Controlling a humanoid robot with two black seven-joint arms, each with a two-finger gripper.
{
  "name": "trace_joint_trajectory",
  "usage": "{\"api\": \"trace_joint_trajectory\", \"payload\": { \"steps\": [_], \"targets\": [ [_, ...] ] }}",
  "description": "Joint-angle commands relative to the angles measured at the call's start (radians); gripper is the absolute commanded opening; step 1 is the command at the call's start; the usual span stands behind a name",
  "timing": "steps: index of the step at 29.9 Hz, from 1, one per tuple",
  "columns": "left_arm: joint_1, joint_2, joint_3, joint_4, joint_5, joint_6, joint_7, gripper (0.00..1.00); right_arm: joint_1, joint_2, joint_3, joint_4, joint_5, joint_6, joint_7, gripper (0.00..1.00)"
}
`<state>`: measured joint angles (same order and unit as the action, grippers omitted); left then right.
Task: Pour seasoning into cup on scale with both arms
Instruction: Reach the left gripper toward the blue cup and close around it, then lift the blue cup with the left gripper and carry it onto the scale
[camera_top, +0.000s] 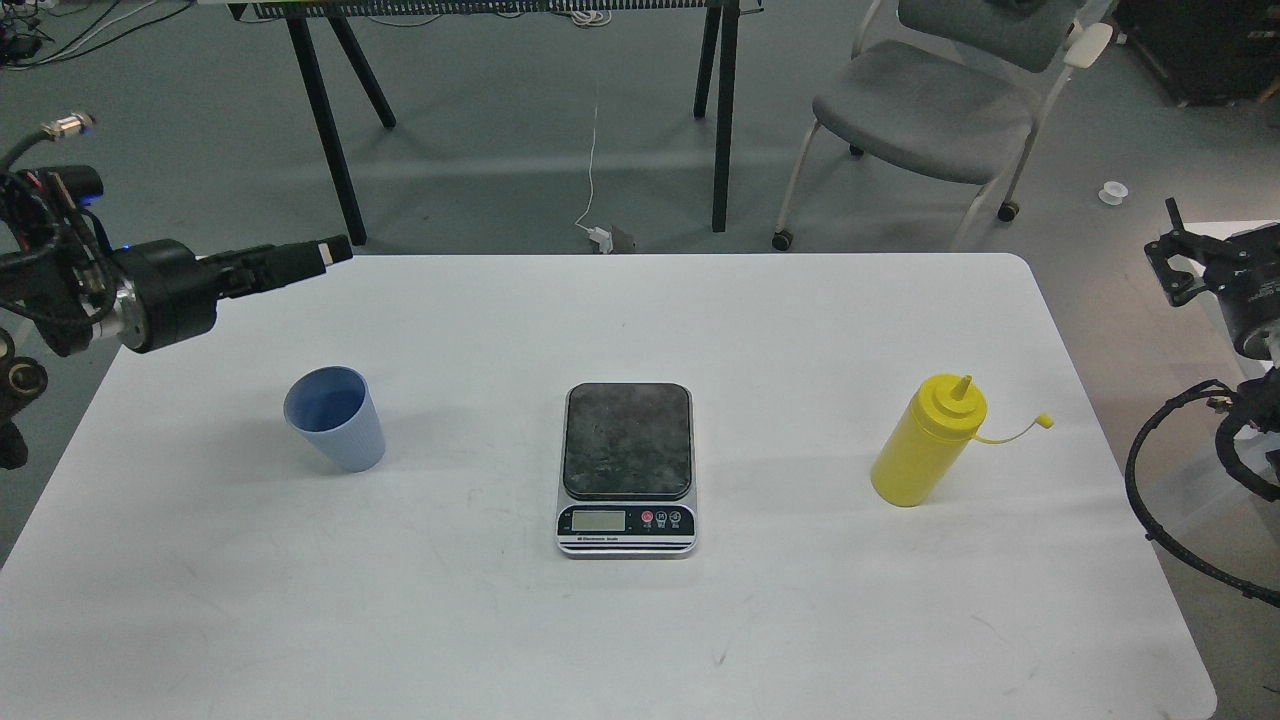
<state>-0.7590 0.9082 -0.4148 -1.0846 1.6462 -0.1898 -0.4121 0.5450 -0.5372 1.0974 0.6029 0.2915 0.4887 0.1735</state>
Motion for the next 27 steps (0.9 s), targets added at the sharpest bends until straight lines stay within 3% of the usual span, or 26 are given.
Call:
{"api": "trace_joint_trajectory", "payload": {
  "steps": [1,6,15,18,20,22,27],
  "targets": [
    [0.000,-0.017,0.065,0.047,0.130,0.061,-0.002,0.87,0.000,-0.007,0.001,-0.008,0.000,0.000,0.000,1.00],
    [0.000,-0.048,0.165,0.089,0.193,0.111,-0.001,0.83,-0.007,-0.009,0.001,-0.011,0.000,0.000,0.000,1.00],
    [0.000,-0.152,0.292,0.273,0.208,0.210,-0.005,0.63,-0.014,-0.009,0.002,-0.009,0.000,0.000,0.000,1.00],
    [0.001,-0.179,0.297,0.319,0.201,0.216,-0.042,0.46,-0.014,-0.009,0.002,-0.011,-0.002,0.000,0.000,1.00],
    [0.001,-0.181,0.297,0.322,0.199,0.214,-0.077,0.32,-0.016,-0.009,0.002,-0.012,-0.002,0.000,0.001,1.00],
    [0.003,-0.181,0.297,0.322,0.199,0.207,-0.077,0.12,-0.017,-0.009,0.002,-0.012,-0.002,0.000,0.001,1.00],
    [-0.005,-0.180,0.295,0.321,0.199,0.208,-0.077,0.05,-0.028,-0.009,0.002,-0.012,-0.002,0.000,0.003,1.00]
  ]
}}
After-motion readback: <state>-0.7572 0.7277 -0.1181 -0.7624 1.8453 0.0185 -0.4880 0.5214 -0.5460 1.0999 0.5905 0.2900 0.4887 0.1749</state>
